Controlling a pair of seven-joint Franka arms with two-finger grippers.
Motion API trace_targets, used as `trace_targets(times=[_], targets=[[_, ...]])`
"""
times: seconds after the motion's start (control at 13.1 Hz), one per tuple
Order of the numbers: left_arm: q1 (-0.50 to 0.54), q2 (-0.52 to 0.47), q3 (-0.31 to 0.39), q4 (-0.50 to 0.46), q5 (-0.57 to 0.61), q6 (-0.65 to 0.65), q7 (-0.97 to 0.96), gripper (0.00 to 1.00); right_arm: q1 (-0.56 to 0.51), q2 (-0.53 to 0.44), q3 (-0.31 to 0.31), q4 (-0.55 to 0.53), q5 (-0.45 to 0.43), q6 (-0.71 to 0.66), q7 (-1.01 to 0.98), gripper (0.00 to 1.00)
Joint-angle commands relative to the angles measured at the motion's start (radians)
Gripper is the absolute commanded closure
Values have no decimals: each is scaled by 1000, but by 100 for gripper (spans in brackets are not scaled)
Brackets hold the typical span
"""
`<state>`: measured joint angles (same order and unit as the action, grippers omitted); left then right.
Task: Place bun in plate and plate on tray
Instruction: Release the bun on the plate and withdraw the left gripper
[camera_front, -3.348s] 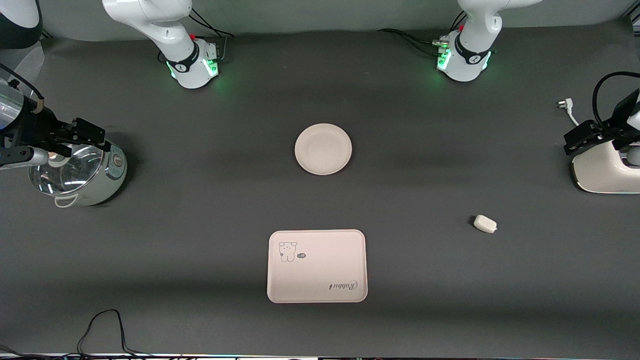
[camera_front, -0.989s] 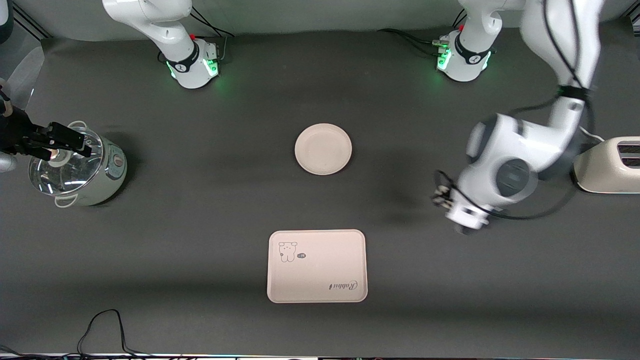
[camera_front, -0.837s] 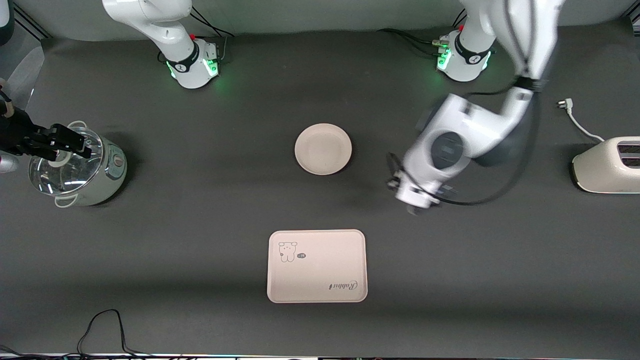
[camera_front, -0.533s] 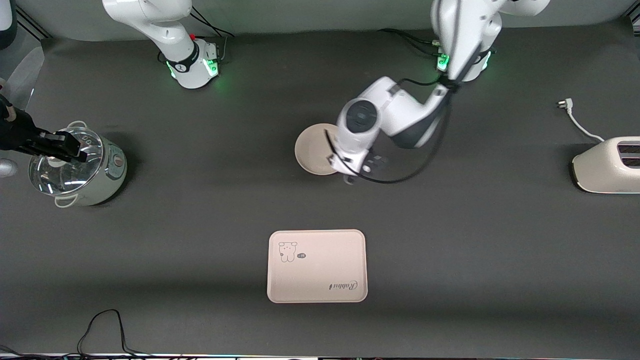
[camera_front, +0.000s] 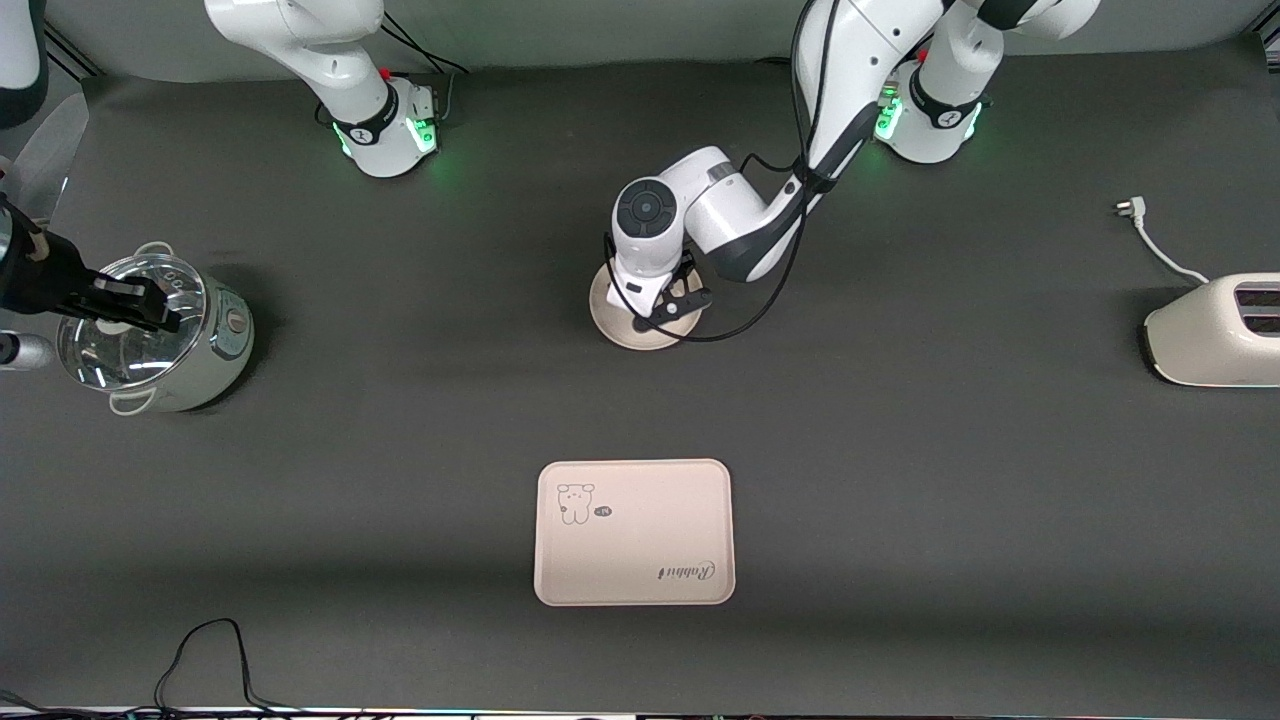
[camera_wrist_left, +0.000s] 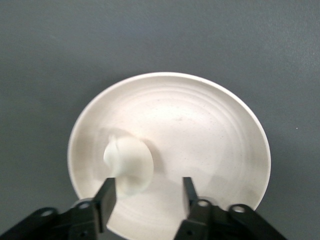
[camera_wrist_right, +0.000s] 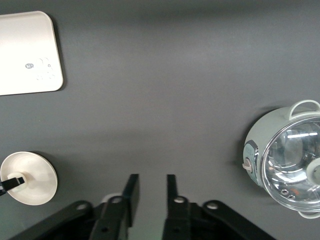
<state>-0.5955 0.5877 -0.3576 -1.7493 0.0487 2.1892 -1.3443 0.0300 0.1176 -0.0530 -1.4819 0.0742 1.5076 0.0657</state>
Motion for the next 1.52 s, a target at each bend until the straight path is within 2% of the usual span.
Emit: trace_targets(times=[0.0,0.15,0.46,0.61,0.76,1.07,1.22,1.45], targets=[[2,-112,9,2,8,-135,-13,0,13,71,12,8,-5,-20,25,0],[63,-219,19,11,11,-222,29,0,53,193,12,12,12,-14,20,0],[349,-374,20,114,14,-449,420,0,168,358,12,78,25,5,33,0],[513,-463,20,117,19,-531,660,0,217,414,12,80,135,23,33,0],[659,-522,20,117,20,-580,886,0,296,456,9,74,165,77,109,0],[838,-536,20,103,17,-576,1222,0,428,517,9,61,164,140,318,0],[884,-537,20,102,10,-562,1249,0,516,519,7,-35,159,167,344,0],[925,-536,23,103,-10,-530,1254,0,605,501,4,-173,160,293,393,0]])
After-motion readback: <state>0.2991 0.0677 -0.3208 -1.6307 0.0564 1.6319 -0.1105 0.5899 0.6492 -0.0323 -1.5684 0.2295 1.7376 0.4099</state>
